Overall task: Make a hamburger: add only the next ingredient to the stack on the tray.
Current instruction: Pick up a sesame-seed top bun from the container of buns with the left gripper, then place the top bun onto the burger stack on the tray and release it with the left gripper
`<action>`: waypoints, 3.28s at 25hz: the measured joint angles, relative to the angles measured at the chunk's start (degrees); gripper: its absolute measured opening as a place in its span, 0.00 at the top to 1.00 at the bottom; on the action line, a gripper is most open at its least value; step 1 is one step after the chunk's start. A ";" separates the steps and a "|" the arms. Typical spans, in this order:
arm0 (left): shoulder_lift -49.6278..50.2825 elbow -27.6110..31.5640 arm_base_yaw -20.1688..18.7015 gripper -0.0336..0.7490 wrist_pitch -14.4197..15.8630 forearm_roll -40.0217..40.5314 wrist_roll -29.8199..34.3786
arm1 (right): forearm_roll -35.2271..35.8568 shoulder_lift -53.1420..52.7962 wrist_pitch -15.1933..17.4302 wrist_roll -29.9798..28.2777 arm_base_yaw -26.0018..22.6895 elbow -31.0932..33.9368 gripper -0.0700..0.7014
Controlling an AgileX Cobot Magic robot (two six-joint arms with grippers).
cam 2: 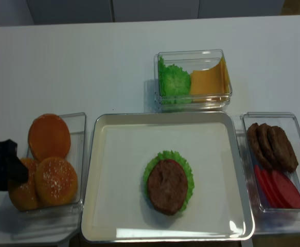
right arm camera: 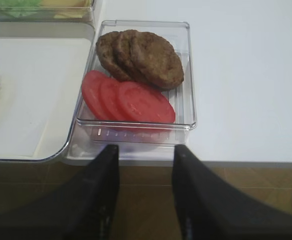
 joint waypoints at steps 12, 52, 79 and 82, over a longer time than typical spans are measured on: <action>0.00 -0.08 0.00 0.67 0.39 -0.74 1.03 | 0.00 0.00 0.00 -0.10 0.00 0.00 0.56; -1.81 -16.79 -5.15 0.78 4.95 -9.56 2.44 | 0.00 0.00 0.00 -0.10 0.00 0.00 0.56; -1.81 -8.70 -36.86 0.80 -12.64 -25.17 0.01 | 0.00 0.00 -0.09 -0.10 0.00 0.00 0.56; -1.81 -8.70 -37.73 0.80 -13.43 -25.91 0.01 | 0.00 0.00 -0.09 -0.10 0.00 0.00 0.56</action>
